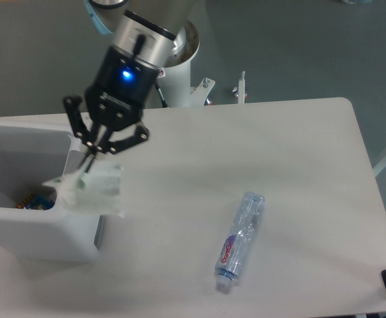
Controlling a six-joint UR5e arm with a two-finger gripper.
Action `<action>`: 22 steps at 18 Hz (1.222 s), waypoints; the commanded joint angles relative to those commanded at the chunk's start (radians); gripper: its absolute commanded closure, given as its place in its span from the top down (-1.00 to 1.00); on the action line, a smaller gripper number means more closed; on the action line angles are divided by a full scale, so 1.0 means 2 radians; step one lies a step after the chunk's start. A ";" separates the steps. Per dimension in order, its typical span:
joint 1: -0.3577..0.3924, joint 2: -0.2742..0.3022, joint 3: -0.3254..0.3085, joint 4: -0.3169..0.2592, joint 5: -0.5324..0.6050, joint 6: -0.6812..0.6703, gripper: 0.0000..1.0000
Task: Place the trash in the trash can
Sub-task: 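Carry the tissue over the white bin and open the gripper, then move the gripper back over the clear plastic bottle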
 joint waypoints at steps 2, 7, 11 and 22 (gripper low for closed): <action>-0.014 0.000 0.001 0.000 0.000 -0.002 -0.90; -0.047 -0.003 -0.001 0.000 0.000 -0.001 -0.82; -0.064 -0.008 -0.001 0.000 0.000 0.000 -0.42; -0.058 -0.009 0.000 -0.002 0.012 -0.001 0.88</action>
